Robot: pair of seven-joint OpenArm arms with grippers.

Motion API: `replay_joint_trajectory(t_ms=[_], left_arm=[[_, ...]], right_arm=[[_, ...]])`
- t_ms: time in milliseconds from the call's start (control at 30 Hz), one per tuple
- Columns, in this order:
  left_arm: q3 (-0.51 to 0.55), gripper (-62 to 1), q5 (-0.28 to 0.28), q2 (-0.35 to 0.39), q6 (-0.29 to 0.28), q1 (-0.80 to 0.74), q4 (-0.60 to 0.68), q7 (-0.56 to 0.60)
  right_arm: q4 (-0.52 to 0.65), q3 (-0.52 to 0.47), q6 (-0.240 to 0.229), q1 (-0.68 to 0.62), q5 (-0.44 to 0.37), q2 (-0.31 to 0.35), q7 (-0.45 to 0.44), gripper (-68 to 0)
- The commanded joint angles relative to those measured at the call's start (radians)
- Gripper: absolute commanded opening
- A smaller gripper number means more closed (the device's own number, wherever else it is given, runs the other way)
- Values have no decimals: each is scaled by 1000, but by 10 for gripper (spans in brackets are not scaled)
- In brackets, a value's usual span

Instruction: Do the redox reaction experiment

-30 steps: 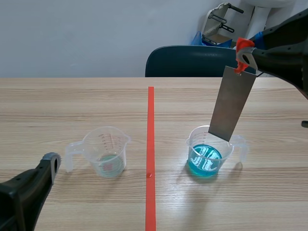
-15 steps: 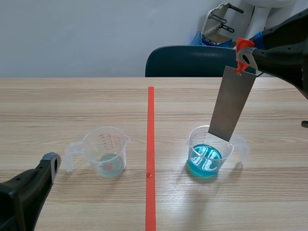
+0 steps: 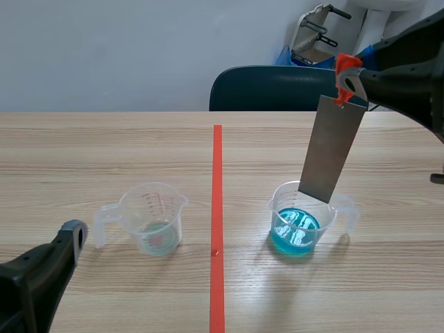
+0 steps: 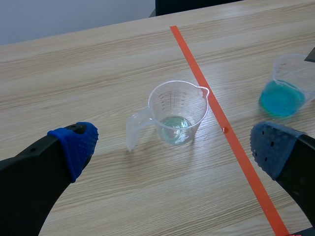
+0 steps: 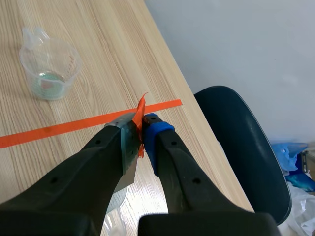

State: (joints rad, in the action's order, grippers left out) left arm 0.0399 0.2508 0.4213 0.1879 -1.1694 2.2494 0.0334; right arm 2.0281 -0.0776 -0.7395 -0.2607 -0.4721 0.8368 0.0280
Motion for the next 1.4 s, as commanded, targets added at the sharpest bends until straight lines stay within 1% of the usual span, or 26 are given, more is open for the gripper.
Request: replay_joint_trajectory(t_ms=[0, 133, 233, 367, 567, 767, 933, 1133, 1267, 1367], left_arm=[[-4, 14, -4, -5, 2, -5, 12, 14], [-4, 14, -4, -5, 4, -5, 12, 14], [-4, 14, -4, -5, 4, -5, 12, 14], [-4, 14, -4, -5, 4, -5, 12, 14], [-4, 14, -4, -5, 4, -5, 12, 14], [-4, 14, -4, -5, 4, -5, 12, 14], [-4, 14, -4, -5, 4, -5, 12, 14], [-4, 14, -4, -5, 4, -5, 12, 14], [-4, 14, -4, -5, 4, -5, 12, 14], [-4, 14, -4, -5, 4, -5, 12, 14]], right_arm=[[9, 27, -6, 38, -11, 2, -14, -667], [9, 91, -6, 90, -11, 1, -11, -667], [9, 143, -6, 138, -11, -17, 3, -667], [8, 232, -6, 217, -11, -64, 58, -667], [8, 394, -6, 338, -10, -131, 128, -667], [-2, 542, -6, 467, -10, -223, 218, -667], [-45, 652, -6, 561, -10, -300, 260, -667], [-132, 768, -6, 662, -7, -378, 271, -667], [-184, 822, -6, 721, -7, -422, 292, -667], [-216, 844, -6, 758, -7, -450, 297, -667]])
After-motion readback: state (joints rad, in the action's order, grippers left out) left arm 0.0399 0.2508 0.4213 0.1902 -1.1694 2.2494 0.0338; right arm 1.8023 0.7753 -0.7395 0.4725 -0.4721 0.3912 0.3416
